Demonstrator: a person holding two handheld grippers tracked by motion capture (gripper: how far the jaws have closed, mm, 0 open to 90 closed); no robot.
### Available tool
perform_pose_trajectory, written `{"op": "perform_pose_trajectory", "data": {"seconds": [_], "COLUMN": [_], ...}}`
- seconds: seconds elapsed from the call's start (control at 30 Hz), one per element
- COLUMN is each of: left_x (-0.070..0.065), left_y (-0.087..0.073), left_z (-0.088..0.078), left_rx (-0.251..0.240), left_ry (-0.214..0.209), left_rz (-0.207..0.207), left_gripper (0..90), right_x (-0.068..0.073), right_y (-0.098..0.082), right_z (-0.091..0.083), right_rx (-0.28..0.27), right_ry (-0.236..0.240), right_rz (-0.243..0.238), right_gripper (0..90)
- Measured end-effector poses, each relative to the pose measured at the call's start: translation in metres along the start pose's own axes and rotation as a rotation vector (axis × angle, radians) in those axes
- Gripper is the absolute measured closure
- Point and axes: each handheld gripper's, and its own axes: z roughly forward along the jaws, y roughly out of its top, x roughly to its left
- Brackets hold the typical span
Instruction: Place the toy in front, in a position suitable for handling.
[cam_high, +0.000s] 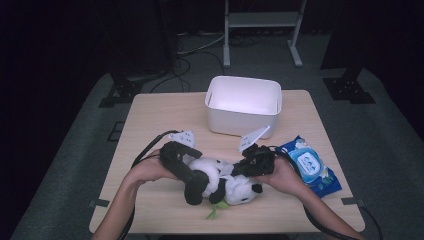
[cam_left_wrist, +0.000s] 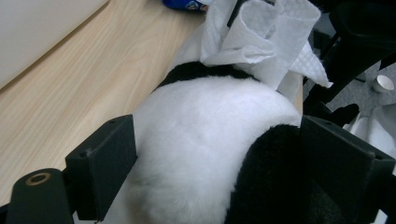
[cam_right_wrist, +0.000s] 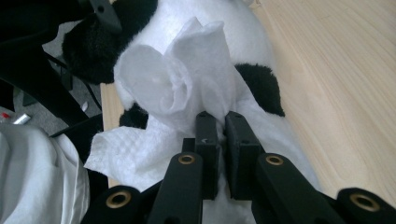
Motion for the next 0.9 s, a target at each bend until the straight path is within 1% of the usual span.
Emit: {"op": "perform_pose_trajectory", "data": {"seconds": [0.07, 0.13, 0.17, 0.23, 0.3, 0.33, 0.37, 0.43, 0.5, 0.53, 0.6, 0.67, 0.77, 0.8, 0.83, 0.9], "left_x": [0.000, 0.000, 0.001, 0.003, 0.005, 0.005, 0.005, 0.004, 0.004, 0.003, 0.002, 0.000, -0.002, -0.003, -0.004, -0.005], "left_y": [0.000, 0.000, 0.000, -0.001, -0.002, -0.002, -0.003, -0.006, -0.008, -0.009, -0.011, -0.014, -0.018, -0.019, -0.019, -0.017], "left_z": [-0.002, -0.004, -0.006, -0.011, -0.012, -0.011, -0.010, -0.005, -0.001, 0.001, 0.006, 0.008, 0.011, 0.014, 0.017, 0.020], "left_rx": [-0.005, -0.007, -0.016, -0.018, -0.010, 0.003, 0.015, 0.024, 0.029, 0.030, 0.042, 0.033, 0.038, 0.047, 0.045, 0.047], "left_ry": [0.004, 0.002, 0.009, 0.025, 0.024, 0.027, 0.028, 0.005, -0.013, -0.025, -0.033, -0.026, -0.006, -0.004, 0.002, 0.010], "left_rz": [0.003, -0.003, -0.005, -0.012, -0.024, -0.024, -0.024, -0.028, -0.028, -0.032, -0.029, -0.027, -0.020, -0.015, -0.006, 0.000], "left_gripper": [11.5, 11.5, 11.6, 11.6, 12.3, 12.3, 12.3, 12.3, 12.2, 12.2, 10.3, 10.2, 10.3, 10.3, 10.3, 10.6], "right_x": [0.002, 0.003, 0.002, 0.002, 0.003, 0.003, 0.004, 0.005, 0.006, 0.008, 0.011, 0.013, 0.013, 0.013, 0.012, 0.011], "right_y": [0.000, 0.000, 0.000, -0.001, -0.001, -0.001, -0.001, -0.001, 0.000, 0.001, 0.004, 0.007, 0.007, 0.007, 0.006, 0.005], "right_z": [0.000, 0.000, 0.000, 0.000, 0.000, 0.000, 0.000, 0.000, -0.001, -0.001, 0.001, 0.003, 0.006, 0.007, 0.007, 0.007], "right_rx": [0.003, 0.005, 0.007, 0.009, 0.010, 0.010, 0.013, 0.017, 0.007, 0.005, 0.011, 0.020, 0.026, 0.027, 0.032, 0.036], "right_ry": [-0.004, -0.003, 0.001, 0.010, 0.015, 0.017, 0.021, 0.029, 0.045, 0.047, 0.039, 0.025, 0.036, 0.035, 0.039, 0.034], "right_rz": [-0.008, -0.007, -0.005, -0.004, -0.011, -0.013, -0.012, -0.015, -0.019, -0.016, -0.031, -0.057, -0.051, -0.048, -0.045, -0.042], "right_gripper": [83.7, 83.7, 83.8, 83.8, 83.8, 83.8, 83.7, 83.7, 83.7, 83.7, 83.7, 83.7, 83.7, 83.7, 83.7, 83.7]}}
